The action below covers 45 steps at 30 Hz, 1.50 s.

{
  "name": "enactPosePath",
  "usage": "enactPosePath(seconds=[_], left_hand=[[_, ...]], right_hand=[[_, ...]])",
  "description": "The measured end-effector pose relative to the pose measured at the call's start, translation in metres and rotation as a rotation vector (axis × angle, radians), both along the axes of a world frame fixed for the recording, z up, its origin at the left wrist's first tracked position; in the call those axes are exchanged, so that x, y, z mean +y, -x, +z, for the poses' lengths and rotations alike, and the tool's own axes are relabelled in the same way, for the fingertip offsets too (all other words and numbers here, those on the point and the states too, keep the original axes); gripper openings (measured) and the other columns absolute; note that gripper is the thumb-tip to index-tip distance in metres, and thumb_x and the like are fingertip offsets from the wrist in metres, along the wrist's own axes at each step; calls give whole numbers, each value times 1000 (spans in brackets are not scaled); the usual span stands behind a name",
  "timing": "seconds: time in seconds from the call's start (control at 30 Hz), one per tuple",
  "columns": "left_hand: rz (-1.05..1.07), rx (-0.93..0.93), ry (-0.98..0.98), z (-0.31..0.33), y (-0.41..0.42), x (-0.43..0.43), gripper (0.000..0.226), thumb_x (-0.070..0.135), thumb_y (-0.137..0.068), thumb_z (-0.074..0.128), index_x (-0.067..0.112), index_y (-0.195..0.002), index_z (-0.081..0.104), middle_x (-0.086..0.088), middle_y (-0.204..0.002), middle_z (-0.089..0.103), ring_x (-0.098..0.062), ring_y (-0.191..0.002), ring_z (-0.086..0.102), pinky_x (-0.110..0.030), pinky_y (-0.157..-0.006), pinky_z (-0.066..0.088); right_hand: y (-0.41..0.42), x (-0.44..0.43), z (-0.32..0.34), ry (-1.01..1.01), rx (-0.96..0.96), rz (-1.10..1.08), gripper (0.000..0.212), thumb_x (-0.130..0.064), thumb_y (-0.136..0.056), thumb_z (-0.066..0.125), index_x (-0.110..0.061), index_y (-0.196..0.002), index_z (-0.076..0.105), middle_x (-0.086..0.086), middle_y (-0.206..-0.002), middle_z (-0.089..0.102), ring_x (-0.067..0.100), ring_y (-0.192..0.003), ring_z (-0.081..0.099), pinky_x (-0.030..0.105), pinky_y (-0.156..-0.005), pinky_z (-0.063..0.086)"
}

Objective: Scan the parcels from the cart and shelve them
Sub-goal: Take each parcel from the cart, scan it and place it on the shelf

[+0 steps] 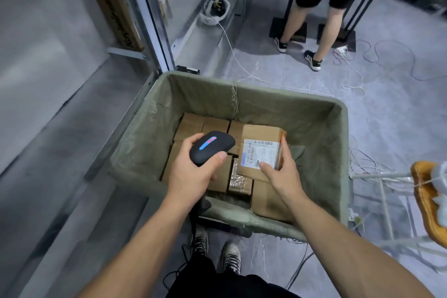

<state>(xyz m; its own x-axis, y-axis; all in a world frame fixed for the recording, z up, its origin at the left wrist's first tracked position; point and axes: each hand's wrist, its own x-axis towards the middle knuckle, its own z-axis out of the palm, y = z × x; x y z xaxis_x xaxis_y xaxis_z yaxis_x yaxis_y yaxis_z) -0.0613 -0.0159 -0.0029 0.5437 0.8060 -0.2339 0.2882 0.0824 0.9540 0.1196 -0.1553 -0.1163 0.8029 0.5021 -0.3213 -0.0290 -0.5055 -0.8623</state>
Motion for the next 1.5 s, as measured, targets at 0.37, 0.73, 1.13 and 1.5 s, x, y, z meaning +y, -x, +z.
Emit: enactPosePath(seconds=[0.37,0.73,1.13,1.5], left_hand=[[92,-70,-40,24,37,-25,60,41,-67,80,34,-122,58,3,-96,74,-18,-55,66,-23,-59,51],[96,-142,-72,47,98,-43,53,37,-69,79,33,-118,58,1,-83,71,-17,-54,63,-18,-55,48],[70,-188,-71,48,212,-93,50,33,-70,81,35,-115,59,2,-88,72,-12,-55,63,-21,-54,51],[118,-220,-66,43,271,-134,51,31,-71,83,31,-117,60,-3,-88,71,-10,-54,61,-19,-53,49]], right_hand=[[14,35,44,-283,-116,148,99,-44,-72,76,-65,-148,16,-12,-153,43,14,-141,42,51,-116,37],[65,38,67,-332,-170,154,104,-43,-67,74,-65,-149,13,-6,-154,39,17,-139,44,52,-116,36],[175,-17,73,-286,-263,127,103,-28,-80,78,-51,-156,12,1,-153,36,17,-138,42,48,-117,36],[229,-53,73,-270,-262,178,103,-43,-70,74,-68,-147,10,-4,-149,39,20,-135,47,52,-112,42]])
